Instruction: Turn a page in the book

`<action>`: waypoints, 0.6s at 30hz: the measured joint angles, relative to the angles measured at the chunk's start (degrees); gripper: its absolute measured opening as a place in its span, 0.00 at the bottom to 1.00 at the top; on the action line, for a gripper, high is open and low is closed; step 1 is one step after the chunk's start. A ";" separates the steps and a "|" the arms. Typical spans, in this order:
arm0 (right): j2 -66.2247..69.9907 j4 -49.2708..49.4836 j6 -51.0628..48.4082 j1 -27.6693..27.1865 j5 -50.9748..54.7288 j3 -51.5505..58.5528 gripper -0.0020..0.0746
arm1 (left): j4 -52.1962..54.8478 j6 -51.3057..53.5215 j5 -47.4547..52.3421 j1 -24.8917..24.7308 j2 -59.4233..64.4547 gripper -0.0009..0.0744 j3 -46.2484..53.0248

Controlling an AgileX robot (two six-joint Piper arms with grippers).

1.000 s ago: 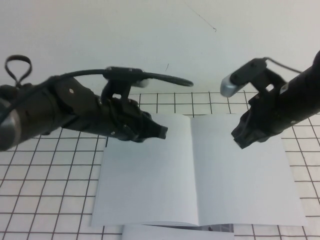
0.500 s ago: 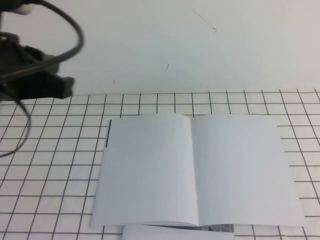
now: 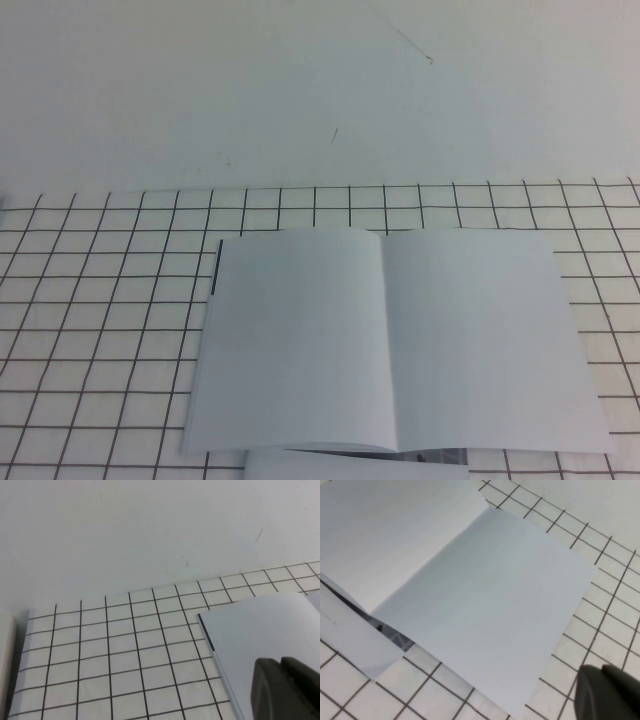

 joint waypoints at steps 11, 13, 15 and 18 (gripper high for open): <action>-17.39 5.41 0.13 0.00 -0.35 10.79 0.03 | 0.19 -0.28 -5.37 0.00 -12.43 0.01 13.15; -17.81 5.46 0.13 0.00 0.36 10.87 0.03 | 0.19 -0.28 -6.14 0.00 -12.50 0.01 13.20; -17.81 5.46 0.13 0.00 0.35 10.87 0.03 | 0.19 -0.28 -6.34 0.00 -12.50 0.01 13.20; -18.00 5.46 0.13 0.00 0.38 10.87 0.03 | 0.19 -0.28 -6.28 0.00 -12.50 0.01 13.20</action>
